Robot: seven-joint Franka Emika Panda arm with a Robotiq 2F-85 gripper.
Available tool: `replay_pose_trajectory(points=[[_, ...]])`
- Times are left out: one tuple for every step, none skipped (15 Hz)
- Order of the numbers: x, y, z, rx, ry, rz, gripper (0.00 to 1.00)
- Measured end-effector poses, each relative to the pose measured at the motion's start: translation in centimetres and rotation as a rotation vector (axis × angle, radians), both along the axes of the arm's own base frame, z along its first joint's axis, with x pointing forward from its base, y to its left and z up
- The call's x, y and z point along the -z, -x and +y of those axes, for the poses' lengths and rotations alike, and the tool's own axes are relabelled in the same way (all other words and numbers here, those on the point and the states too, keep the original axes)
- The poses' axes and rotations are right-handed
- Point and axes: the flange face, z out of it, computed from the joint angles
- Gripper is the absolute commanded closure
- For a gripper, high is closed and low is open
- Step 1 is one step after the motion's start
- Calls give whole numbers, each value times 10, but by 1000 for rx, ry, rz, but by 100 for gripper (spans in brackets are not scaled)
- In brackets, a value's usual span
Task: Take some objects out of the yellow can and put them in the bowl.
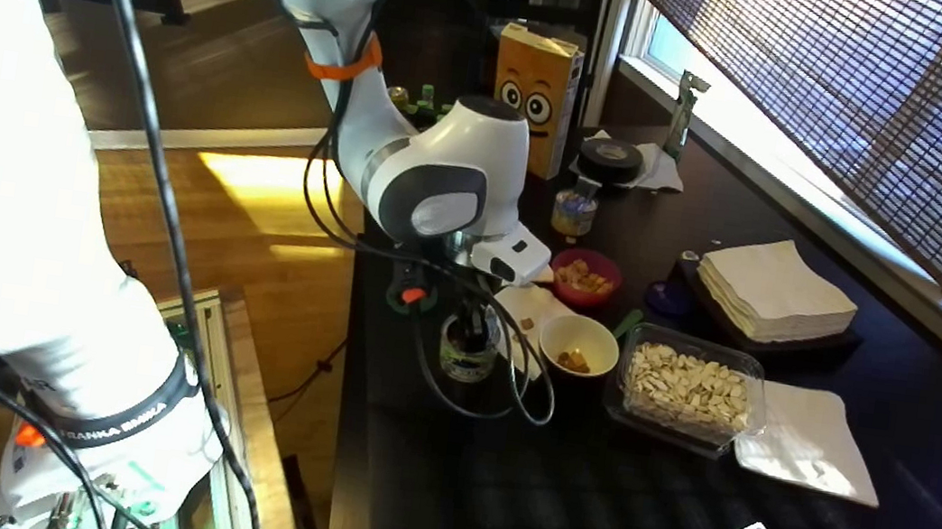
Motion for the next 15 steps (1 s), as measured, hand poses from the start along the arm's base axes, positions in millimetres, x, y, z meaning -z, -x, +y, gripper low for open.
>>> replay_pose_trajectory(points=[[1, -1, 1, -2, 0, 1, 88], [2, -1, 1, -4, 0, 4, 92], [4, -1, 2, -6, 1, 8, 99], [5, -2, 3, -7, 1, 9, 99], [5, -3, 4, -10, 1, 8, 96], [5, -3, 4, -11, 1, 8, 96], [5, -3, 4, -11, 1, 8, 96], [5, -3, 4, -11, 1, 8, 96], [5, -3, 4, -11, 2, 8, 96], [5, -3, 4, -11, 2, 8, 96], [5, -3, 4, -11, 2, 8, 97], [5, -3, 4, -10, 1, 8, 97], [5, -3, 4, -10, 1, 8, 97], [5, -3, 4, -9, 1, 7, 97], [4, -3, 3, -6, 0, 7, 97]])
